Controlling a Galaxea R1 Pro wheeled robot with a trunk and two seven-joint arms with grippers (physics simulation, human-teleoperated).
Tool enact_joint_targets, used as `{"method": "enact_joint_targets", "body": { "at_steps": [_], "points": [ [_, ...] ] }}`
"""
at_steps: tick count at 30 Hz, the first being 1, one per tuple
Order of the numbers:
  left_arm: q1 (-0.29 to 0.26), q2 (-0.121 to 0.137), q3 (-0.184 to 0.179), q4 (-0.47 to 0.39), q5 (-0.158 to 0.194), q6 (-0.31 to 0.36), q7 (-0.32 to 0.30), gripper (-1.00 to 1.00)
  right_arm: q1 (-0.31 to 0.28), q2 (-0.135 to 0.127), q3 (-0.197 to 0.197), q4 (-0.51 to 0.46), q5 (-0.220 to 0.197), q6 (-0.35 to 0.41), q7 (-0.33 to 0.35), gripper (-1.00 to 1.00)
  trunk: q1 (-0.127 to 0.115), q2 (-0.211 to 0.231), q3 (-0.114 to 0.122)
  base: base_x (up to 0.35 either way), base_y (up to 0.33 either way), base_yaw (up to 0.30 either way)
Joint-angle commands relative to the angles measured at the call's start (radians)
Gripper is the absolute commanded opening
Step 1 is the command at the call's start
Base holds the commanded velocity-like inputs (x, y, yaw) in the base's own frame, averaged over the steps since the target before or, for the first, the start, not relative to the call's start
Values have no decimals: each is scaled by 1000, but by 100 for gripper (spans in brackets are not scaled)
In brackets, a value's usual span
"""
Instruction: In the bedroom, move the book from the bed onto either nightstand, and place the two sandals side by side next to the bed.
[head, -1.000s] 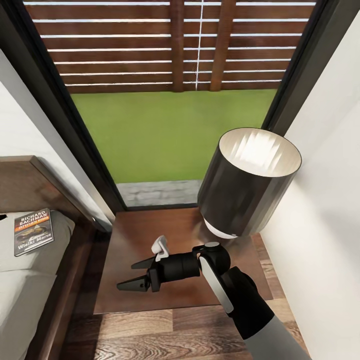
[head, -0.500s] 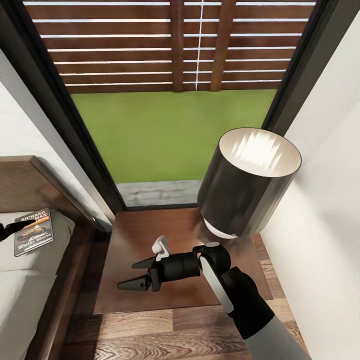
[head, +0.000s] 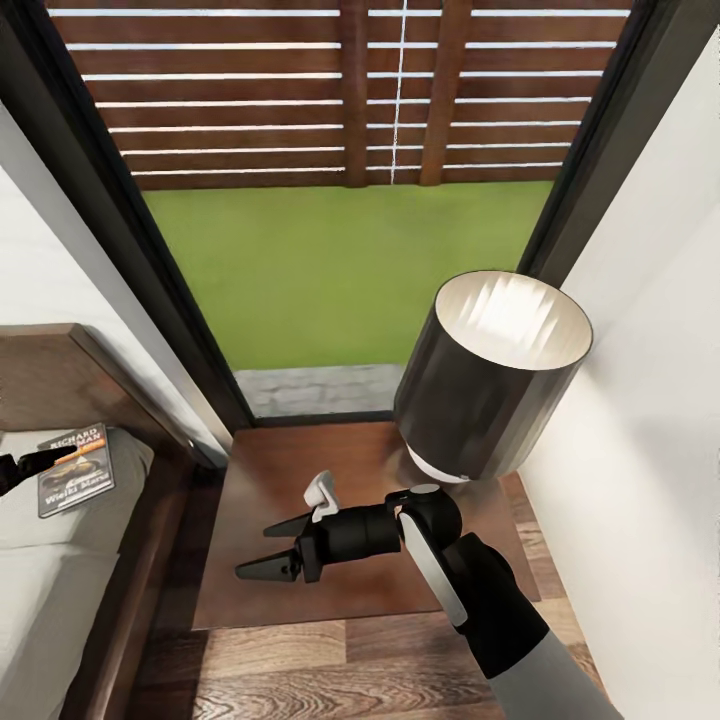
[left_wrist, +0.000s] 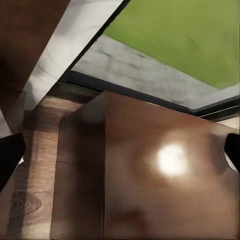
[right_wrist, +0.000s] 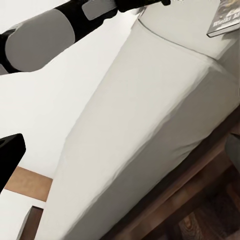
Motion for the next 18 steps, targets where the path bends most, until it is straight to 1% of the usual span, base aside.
{"method": "enact_joint_targets", "body": {
  "at_steps": [1, 6, 7, 9, 10, 11, 12, 15, 16, 18],
  "points": [
    [-1, -7, 1, 21, 2, 6, -2, 100, 0, 0, 0, 0, -2, 5, 0, 100, -4, 7, 3, 0, 0, 0],
    [-1, -16, 0, 81, 0, 0, 1, 100, -1, 0, 3, 18, 0, 5, -3, 100, -23, 42, 18, 0, 0, 0],
    [-1, -19, -13, 123, -4, -12, 2, 100, -1, 0, 4, 40, 0, 5, -3, 100, -27, 49, 21, 0, 0, 0],
    [-1, -31, -36, 160, -12, -36, 4, 100, -1, 0, 4, 50, 0, 5, -3, 100, -35, 63, 28, 0, 0, 0],
    [-1, -58, -63, 189, -26, -70, 5, 100, -1, 0, 4, 57, 0, 5, -3, 100, -39, 70, 31, 0, 0, 0],
    [-1, -88, -81, 207, -36, -106, 3, 100, -1, 0, 4, 63, 0, 5, -3, 100, -42, 77, 34, 0, 0, 0],
    [-1, -113, -91, 217, -41, -128, 2, 100, -1, 0, 3, 67, 0, 5, -3, 100, -46, 84, 37, 0, 0, 0],
    [-1, -155, -98, 238, -44, -147, 0, 100, -1, 0, 2, 81, 0, 5, -3, 100, -58, 105, 46, 0, 0, 0],
    [-1, -165, -99, 242, -44, -149, -1, 100, -1, 0, 2, 86, 0, 5, -3, 100, -62, 112, 50, 0, 0, 0],
    [-1, -177, -101, 244, -44, -149, -8, 100, 0, 0, 1, 90, 0, 5, -3, 100, -69, 126, 56, 0, 0, 0]
  ]
}}
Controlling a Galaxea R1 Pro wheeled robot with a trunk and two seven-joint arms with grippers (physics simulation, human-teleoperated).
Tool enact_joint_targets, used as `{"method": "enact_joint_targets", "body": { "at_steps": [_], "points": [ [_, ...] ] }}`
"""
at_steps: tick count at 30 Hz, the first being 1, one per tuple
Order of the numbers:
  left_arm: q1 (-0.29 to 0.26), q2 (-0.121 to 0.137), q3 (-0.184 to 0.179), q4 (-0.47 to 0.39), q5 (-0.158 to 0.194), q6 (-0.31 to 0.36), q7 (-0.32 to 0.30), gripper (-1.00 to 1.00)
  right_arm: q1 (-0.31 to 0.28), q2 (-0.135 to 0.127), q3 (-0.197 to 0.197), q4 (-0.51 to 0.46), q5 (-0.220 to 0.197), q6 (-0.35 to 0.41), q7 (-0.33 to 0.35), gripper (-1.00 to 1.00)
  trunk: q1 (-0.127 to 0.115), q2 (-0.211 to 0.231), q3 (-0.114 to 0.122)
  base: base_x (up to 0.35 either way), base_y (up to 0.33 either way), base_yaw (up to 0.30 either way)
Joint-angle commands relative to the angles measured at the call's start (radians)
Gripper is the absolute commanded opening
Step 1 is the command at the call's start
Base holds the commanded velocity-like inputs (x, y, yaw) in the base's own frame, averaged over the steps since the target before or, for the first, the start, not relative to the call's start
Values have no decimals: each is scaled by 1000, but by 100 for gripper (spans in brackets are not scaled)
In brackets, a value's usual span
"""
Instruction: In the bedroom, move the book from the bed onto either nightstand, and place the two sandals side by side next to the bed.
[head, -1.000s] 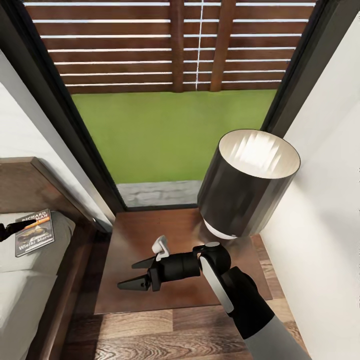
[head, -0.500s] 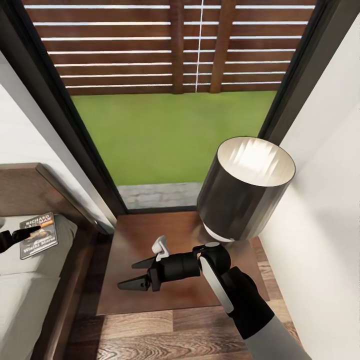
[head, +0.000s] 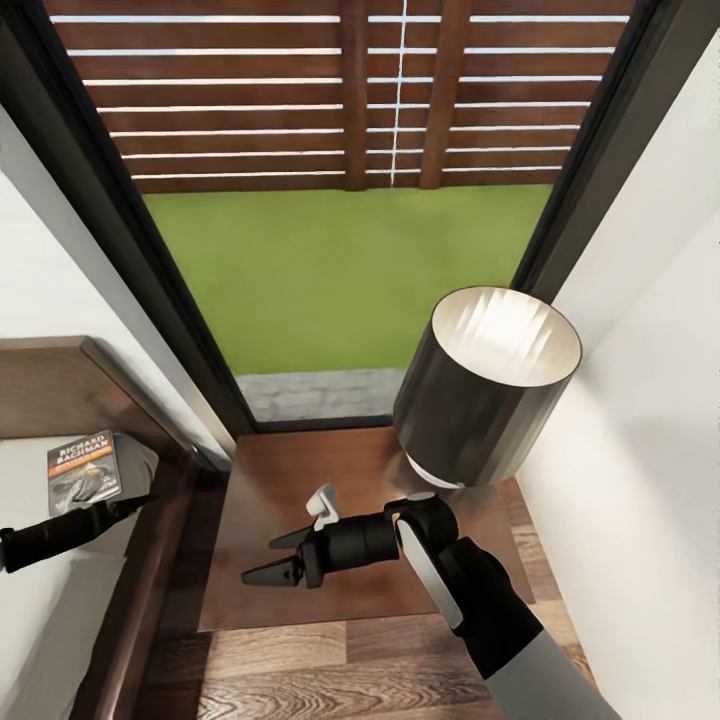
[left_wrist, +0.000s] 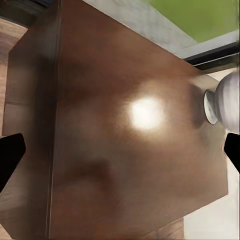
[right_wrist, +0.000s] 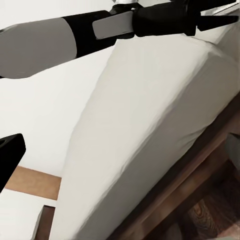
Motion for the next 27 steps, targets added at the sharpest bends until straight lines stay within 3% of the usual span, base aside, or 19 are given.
{"method": "enact_joint_targets", "body": {
  "at_steps": [1, 14, 20, 23, 25, 27],
  "points": [
    [0, -5, -5, -1, 8, 12, -19, 100, 0, 0, -1, 2, -2, 5, 0, 100, -4, 7, 3, 0, 0, 0],
    [0, -15, -2, 10, 11, 38, -187, 100, -1, 0, -3, 11, -2, 5, 0, 100, -54, 98, 43, 0, 0, 0],
    [0, -87, -2, 53, 9, 32, -194, 100, -1, 0, -3, 11, -1, 5, 0, 100, -77, 140, 62, 0, 0, 0],
    [0, -195, -2, 57, 5, 27, -185, 100, -1, -1, -3, 11, -1, 5, 0, 100, -88, 161, 72, 0, 0, 0],
    [0, -228, -2, 58, 4, 26, -184, 100, -1, 0, -3, 11, -1, 4, 0, 100, -96, 175, 78, 0, 0, 0],
    [0, -241, -3, 58, 4, 26, -184, 100, -1, 0, -4, 11, -1, 4, 0, 100, -104, 189, 84, 0, 0, 0]
  ]
}}
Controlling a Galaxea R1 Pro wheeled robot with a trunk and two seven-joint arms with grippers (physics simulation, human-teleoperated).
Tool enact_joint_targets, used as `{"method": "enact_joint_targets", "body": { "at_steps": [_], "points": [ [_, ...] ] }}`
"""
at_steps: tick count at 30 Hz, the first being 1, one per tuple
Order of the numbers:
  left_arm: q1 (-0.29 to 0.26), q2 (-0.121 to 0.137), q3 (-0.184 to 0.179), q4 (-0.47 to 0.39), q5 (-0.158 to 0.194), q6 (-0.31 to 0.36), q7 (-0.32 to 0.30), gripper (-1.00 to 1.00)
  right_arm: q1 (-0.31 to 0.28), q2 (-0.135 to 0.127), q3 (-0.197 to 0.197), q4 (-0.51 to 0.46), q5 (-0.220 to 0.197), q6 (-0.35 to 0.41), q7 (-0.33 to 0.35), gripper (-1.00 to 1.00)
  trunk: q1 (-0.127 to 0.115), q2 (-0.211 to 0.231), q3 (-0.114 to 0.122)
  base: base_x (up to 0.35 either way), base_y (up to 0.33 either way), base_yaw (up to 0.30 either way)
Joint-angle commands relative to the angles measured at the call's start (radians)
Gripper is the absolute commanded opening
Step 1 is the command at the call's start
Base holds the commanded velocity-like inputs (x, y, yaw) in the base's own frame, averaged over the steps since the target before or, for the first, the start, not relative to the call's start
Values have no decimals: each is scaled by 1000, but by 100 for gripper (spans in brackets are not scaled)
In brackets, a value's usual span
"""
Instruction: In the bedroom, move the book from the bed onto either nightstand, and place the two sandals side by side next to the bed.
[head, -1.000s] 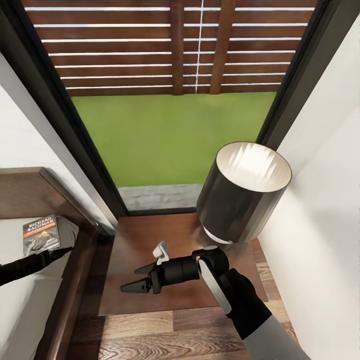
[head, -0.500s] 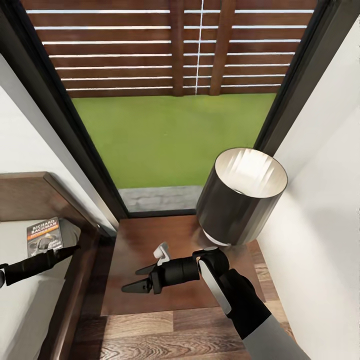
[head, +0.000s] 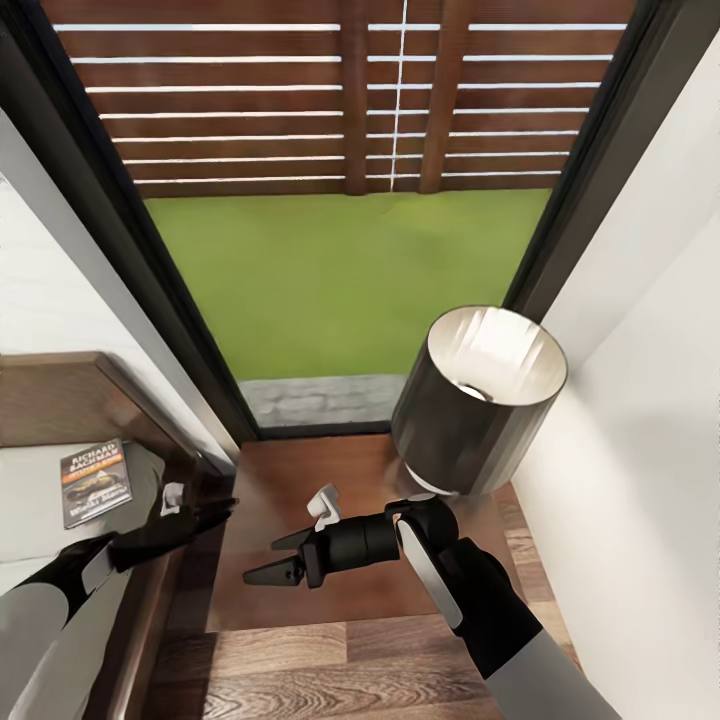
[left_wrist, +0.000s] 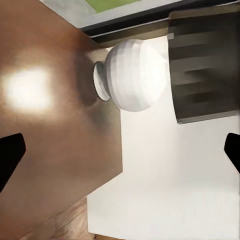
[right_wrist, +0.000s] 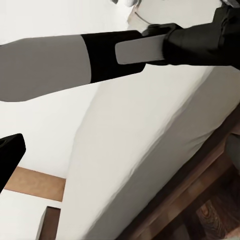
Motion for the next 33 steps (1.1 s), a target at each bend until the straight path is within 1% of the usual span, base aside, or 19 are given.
{"method": "enact_joint_targets", "body": {
  "at_steps": [1, 3, 4, 5, 6, 10, 12, 13, 14, 15, 16, 17, 18, 19, 21, 24, 31, 33],
  "points": [
    [0, -8, -3, 0, 5, 10, -3, 100, 0, 0, 0, 0, -2, 5, 0, 100, -4, 7, 3, 0, 0, 0],
    [0, -24, -3, 0, 4, 10, -2, 100, 0, 0, 0, 1, -2, -2, 0, 100, -12, 21, 9, 0, 0, 0],
    [0, -45, -3, 1, 4, -15, -3, 100, 0, 0, -1, 18, -2, -69, 0, 100, -15, 28, 12, 0, 0, 0],
    [0, -47, -3, 1, 4, -23, -3, 100, 0, 0, -2, 23, -3, -84, 0, 100, -19, 35, 15, 0, 0, 0],
    [0, -53, -3, 3, 5, -57, -3, 100, 0, 0, -3, 37, -3, -137, 0, 100, -23, 42, 18, 0, 0, 0],
    [1, -58, -2, 4, 6, -83, -5, 100, 0, 0, -4, 51, -4, -185, -1, 100, -38, 70, 31, 0, 0, 0],
    [5, -55, -2, 4, 5, -85, -5, 100, 0, 0, -4, 66, -4, -189, -1, 100, -46, 84, 37, 0, 0, 0],
    [12, -49, -2, 4, 5, -87, -6, 100, 0, 0, -5, 81, -4, -191, -1, 100, -50, 91, 40, 0, 0, 0],
    [27, -32, -2, 3, 4, -89, -9, 100, 1, 0, -5, 114, -4, -192, -2, 100, -54, 98, 43, 0, 0, 0],
    [32, -23, -2, 3, 4, -90, -11, 100, 1, 0, -8, 143, -4, -197, -8, 100, -58, 105, 46, 0, 0, 0],
    [34, -19, -2, 2, 5, -90, -13, 100, 1, 0, -9, 161, -4, -208, -24, 100, -61, 112, 50, 0, 0, 0],
    [35, -18, -2, 2, 5, -90, -14, 100, 1, 0, -10, 167, -4, -219, -35, 100, -65, 119, 53, 0, 0, 0],
    [36, -17, -2, 2, 5, -90, -22, 100, 1, 0, -11, 177, -5, -246, -62, 100, -69, 126, 56, 0, 0, 0],
    [37, -15, -2, 2, 6, -90, -43, 100, 1, 0, -11, 186, -7, -292, -109, 100, -73, 133, 59, 0, 0, 0],
    [38, -14, -3, 2, 6, -90, -82, 100, 1, 0, -11, 192, -9, -336, -160, 100, -81, 147, 65, 0, 0, 0],
    [38, -14, -3, 2, 6, -90, -104, 100, 0, -1, -12, 194, -10, -353, -181, 100, -92, 168, 75, 0, 0, 0],
    [38, -22, -6, 3, 6, -89, -110, 100, 0, -1, -11, 199, -10, -359, -191, 100, -119, 217, 97, 0, 0, 0],
    [38, -23, -6, 4, 6, -89, -110, 100, 0, -1, -11, 200, -10, -359, -191, 100, -119, 217, 97, 0, 0, 0]
  ]
}}
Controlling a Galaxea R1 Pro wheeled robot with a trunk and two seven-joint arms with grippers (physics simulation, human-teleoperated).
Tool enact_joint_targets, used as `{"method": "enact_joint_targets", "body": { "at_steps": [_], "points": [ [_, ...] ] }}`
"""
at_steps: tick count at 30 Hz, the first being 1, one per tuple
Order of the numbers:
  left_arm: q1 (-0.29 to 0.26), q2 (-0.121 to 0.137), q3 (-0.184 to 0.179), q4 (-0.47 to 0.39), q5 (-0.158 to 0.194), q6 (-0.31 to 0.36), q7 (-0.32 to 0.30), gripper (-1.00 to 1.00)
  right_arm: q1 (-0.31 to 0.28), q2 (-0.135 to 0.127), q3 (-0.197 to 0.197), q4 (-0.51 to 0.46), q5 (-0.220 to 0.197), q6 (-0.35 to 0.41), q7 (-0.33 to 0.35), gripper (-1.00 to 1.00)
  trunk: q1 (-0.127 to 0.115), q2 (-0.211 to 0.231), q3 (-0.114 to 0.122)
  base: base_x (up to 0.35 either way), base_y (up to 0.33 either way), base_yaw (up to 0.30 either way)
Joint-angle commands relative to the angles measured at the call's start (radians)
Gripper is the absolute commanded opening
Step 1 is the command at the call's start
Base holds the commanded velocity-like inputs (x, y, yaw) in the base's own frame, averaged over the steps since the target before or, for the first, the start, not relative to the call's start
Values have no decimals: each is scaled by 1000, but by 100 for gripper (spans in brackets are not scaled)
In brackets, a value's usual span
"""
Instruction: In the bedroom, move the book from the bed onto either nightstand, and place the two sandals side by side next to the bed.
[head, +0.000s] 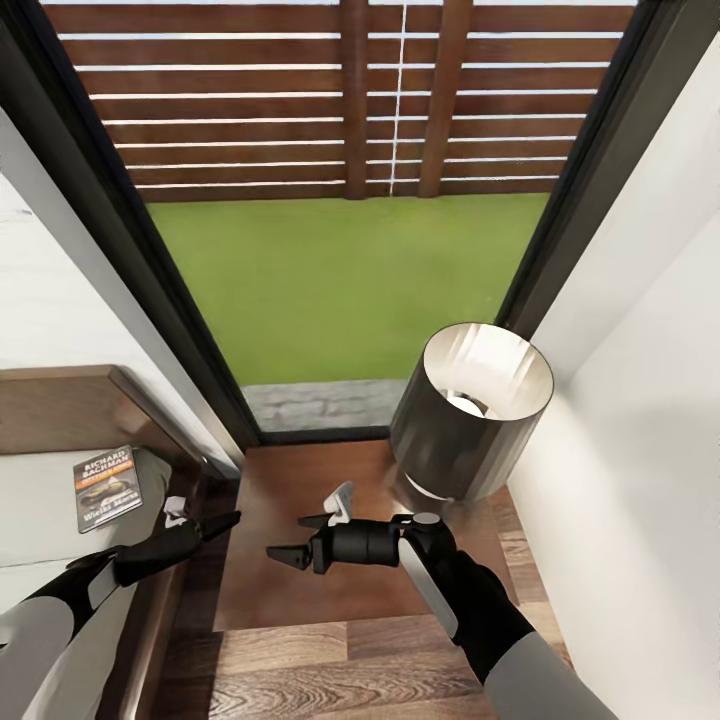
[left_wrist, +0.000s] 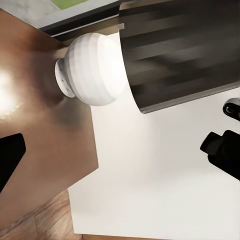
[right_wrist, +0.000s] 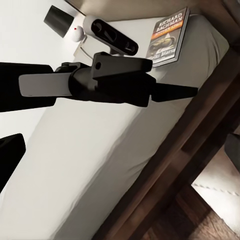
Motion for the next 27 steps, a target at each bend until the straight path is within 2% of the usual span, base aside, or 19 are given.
{"method": "enact_joint_targets", "body": {
  "at_steps": [1, 27],
  "points": [
    [0, 0, -3, 0, 4, 11, -3, 100, 0, 0, 0, 0, -8, 8, -1, 100, 0, 0, -1, 0, 0, 0],
    [0, -1, -3, 29, 4, 15, -3, 100, 0, 1, 2, 1, -10, 7, -1, 100, 0, 0, -1, 0, 0, 0]
  ]
}}
